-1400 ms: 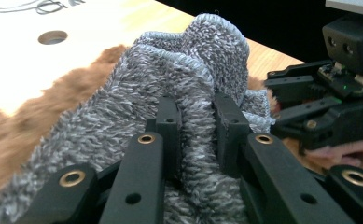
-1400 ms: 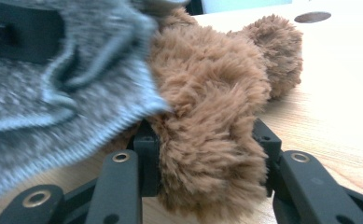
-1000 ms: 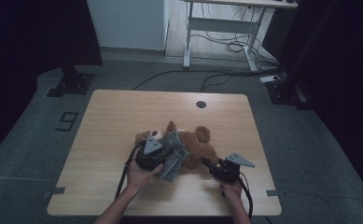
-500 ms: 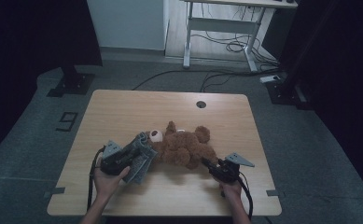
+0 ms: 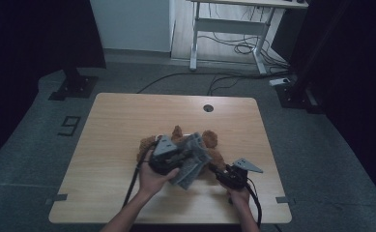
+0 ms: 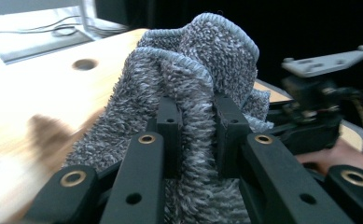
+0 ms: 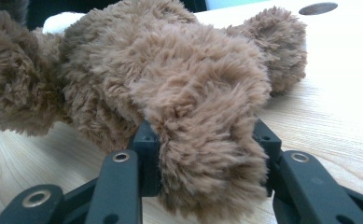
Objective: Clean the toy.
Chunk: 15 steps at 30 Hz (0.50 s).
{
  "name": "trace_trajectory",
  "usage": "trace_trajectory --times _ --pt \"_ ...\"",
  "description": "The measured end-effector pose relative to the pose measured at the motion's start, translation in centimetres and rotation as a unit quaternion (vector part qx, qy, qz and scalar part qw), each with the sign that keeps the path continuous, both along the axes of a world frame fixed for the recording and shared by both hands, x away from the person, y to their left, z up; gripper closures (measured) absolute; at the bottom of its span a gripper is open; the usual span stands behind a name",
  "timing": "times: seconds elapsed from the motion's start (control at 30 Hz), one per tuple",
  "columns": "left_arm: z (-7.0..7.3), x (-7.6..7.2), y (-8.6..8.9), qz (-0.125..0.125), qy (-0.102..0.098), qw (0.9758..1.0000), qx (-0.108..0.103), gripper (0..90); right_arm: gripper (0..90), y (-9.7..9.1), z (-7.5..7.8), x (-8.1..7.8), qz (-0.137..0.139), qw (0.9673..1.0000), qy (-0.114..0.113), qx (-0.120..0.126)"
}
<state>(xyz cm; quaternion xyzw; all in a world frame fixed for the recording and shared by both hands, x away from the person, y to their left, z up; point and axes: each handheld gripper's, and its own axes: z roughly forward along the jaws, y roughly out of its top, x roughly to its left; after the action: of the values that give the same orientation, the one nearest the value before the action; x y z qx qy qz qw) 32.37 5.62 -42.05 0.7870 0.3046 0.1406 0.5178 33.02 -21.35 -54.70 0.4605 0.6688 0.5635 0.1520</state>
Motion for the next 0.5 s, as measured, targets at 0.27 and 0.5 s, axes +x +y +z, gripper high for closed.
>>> trace_trajectory --times 0.27,0.5 --pt "-3.1 0.5 -7.4 -0.023 0.011 0.9968 0.076 75.2 57.8 0.0 0.0 -0.1 0.001 1.0000 0.000 -0.002" --pt "-5.2 1.0 -5.0 0.002 0.025 0.9979 0.059 75.5 57.8 0.1 -0.2 0.0 0.005 1.0000 0.003 -0.005"
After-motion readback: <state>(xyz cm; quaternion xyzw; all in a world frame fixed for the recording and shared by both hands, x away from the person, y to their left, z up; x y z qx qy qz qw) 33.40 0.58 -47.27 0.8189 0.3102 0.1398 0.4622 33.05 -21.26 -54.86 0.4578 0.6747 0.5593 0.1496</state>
